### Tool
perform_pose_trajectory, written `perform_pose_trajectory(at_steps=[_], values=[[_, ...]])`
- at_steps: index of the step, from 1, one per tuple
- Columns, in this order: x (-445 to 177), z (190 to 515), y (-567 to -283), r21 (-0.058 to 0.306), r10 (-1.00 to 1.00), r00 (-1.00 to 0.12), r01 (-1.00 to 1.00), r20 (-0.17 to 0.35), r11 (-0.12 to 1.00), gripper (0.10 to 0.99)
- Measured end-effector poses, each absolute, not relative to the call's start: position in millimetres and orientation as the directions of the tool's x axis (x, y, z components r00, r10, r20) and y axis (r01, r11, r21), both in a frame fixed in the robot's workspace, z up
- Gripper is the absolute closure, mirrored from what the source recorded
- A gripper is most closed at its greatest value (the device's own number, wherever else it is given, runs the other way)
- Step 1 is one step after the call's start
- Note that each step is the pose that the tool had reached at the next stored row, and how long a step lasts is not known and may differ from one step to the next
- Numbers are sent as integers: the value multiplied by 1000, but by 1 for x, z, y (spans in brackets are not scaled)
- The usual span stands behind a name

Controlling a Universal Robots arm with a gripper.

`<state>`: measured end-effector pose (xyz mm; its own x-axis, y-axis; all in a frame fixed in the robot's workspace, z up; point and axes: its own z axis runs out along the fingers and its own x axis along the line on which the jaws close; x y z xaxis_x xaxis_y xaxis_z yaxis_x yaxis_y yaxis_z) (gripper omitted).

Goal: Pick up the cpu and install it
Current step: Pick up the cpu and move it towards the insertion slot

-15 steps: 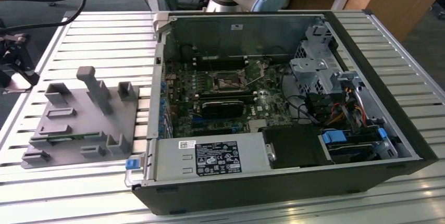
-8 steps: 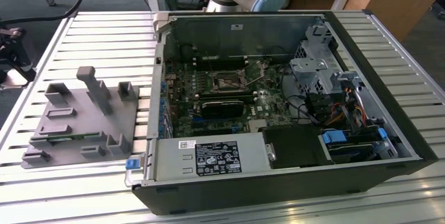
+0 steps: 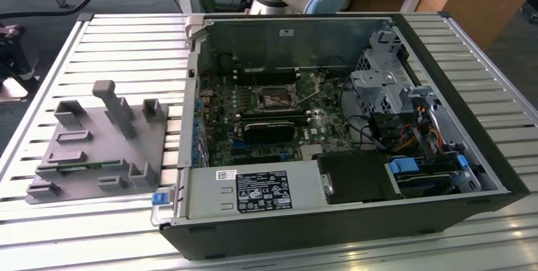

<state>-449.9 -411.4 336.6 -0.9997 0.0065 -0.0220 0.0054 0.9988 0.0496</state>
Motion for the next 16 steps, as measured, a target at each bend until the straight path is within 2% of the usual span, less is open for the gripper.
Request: perform_pose_trajectory(at_steps=[16], values=[[-450,371,-411,50,6,-1000,5,-22,999,553]])
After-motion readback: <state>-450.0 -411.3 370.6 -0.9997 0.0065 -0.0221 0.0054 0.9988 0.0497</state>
